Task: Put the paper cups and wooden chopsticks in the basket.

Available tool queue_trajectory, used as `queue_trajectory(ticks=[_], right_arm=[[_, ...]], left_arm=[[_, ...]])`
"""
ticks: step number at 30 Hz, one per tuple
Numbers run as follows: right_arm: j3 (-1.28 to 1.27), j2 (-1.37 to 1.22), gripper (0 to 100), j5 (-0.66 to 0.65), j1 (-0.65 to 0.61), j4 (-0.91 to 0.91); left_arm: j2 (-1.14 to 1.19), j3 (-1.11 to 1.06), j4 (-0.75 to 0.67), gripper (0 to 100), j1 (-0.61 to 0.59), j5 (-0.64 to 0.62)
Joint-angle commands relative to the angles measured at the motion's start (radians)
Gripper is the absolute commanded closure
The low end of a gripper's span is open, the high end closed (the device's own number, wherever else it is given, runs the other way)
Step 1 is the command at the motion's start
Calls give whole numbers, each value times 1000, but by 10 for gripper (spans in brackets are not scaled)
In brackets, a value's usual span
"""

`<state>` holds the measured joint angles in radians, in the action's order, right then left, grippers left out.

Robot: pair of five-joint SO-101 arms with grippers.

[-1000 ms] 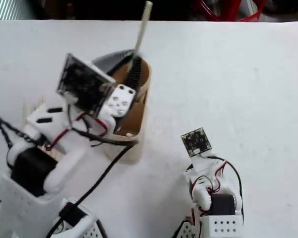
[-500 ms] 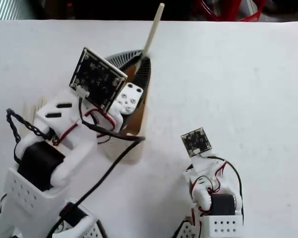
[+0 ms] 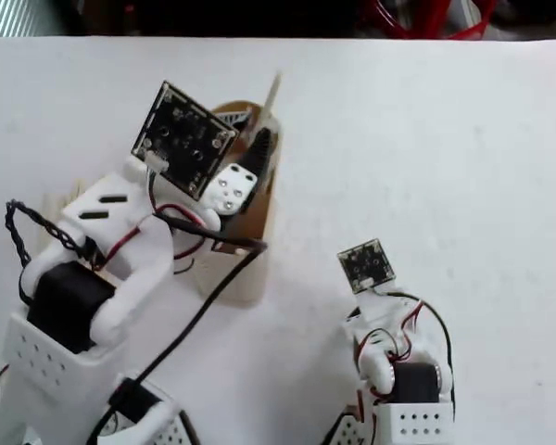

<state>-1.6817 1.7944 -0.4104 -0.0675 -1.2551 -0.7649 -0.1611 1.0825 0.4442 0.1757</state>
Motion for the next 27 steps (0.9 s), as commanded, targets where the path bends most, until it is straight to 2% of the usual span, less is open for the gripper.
queue_trajectory(ticks=[1,5,8,16,21,27], right_arm=[[-9,7,946,-6,10,-5],[-9,7,946,-6,10,-5],[-9,7,946,-6,10,-5],[-9,7,946,-6,10,-5],[-9,7,946,-6,10,-5],[-9,7,946,-6,10,-5]], left_arm=[[-31,29,-2,912,-12,-5],[-90,35,2,913,-27,-3],[-139,35,2,913,-122,-3],[-153,25,104,913,-625,-11],[31,-132,118,913,-783,-5],[424,-353,-58,910,-783,-5]])
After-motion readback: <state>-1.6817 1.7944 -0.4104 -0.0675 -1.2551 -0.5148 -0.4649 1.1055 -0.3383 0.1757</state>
